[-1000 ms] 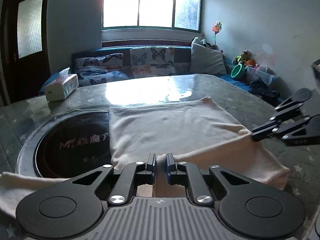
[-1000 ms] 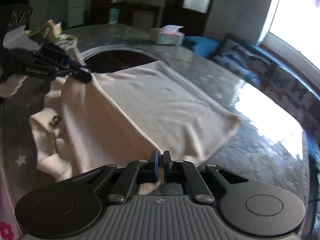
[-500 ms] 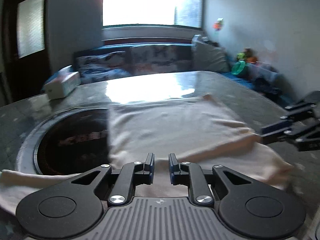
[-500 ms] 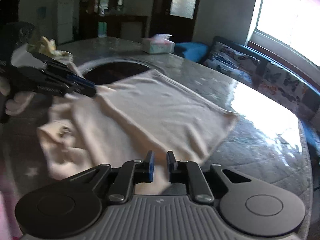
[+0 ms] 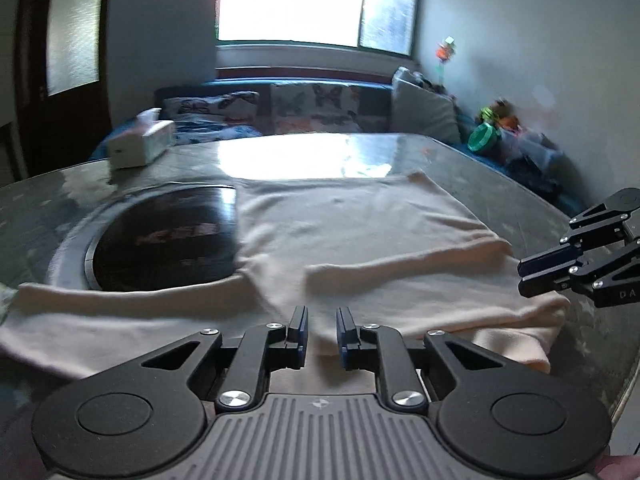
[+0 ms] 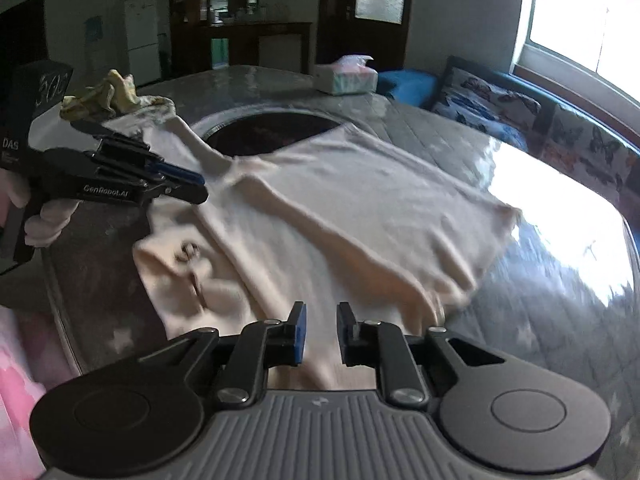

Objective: Fold clothes

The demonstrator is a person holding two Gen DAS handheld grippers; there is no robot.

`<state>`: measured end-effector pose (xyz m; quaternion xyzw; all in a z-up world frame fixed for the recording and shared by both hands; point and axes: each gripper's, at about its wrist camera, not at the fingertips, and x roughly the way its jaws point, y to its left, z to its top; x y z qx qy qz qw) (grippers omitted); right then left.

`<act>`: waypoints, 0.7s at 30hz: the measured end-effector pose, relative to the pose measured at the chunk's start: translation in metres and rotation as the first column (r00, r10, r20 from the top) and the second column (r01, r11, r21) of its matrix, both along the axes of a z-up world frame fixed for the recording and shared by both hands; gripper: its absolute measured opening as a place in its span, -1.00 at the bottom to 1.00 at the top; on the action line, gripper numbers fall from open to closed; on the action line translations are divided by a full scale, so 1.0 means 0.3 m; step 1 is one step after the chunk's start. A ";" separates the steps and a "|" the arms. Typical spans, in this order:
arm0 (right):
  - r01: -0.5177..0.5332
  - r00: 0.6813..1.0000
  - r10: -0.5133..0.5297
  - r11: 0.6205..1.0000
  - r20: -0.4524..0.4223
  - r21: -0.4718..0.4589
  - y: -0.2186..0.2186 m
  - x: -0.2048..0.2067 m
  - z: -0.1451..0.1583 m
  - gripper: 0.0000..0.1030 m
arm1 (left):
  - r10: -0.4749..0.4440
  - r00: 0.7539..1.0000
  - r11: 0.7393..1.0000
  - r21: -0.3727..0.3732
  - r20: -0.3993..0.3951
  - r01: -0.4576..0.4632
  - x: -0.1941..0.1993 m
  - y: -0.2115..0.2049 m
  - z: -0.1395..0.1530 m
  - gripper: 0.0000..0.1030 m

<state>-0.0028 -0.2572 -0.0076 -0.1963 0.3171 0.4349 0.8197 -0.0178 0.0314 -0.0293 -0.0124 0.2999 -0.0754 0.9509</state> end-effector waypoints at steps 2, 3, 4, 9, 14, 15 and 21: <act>-0.006 1.000 0.006 1.000 -0.005 -0.002 0.016 -0.001 0.005 -0.66 | 0.064 0.998 0.998 -0.002 0.011 -0.064 -0.018 0.048 0.010 -0.44; -0.021 1.000 0.021 1.000 -0.006 0.002 0.049 0.009 0.008 -0.64 | 0.097 0.995 0.995 -0.002 0.015 -0.097 -0.025 0.073 0.013 -0.32; -0.036 0.999 0.036 0.999 -0.007 0.007 0.083 0.019 0.010 -0.64 | 0.130 0.991 0.991 -0.003 0.015 -0.130 -0.031 0.100 0.015 -0.25; -0.114 0.993 0.114 0.993 -0.013 0.025 0.254 0.067 0.014 -0.64 | 0.311 0.950 0.950 -0.008 0.013 -0.311 -0.060 0.244 0.023 -0.13; -0.162 0.986 0.163 0.986 -0.033 0.026 0.385 0.084 -0.037 -0.64 | 0.504 0.864 0.864 0.011 -0.009 -0.504 -0.073 0.397 0.010 -0.11; -0.166 0.985 0.167 0.986 -0.037 0.024 0.403 0.086 -0.051 -0.64 | 0.533 0.846 0.846 0.012 -0.016 -0.533 -0.073 0.424 0.007 -0.10; -0.182 0.982 0.182 0.983 -0.046 0.001 0.454 0.077 -0.098 -0.64 | 0.656 0.753 0.754 -0.005 -0.053 -0.657 -0.061 0.547 -0.007 -0.04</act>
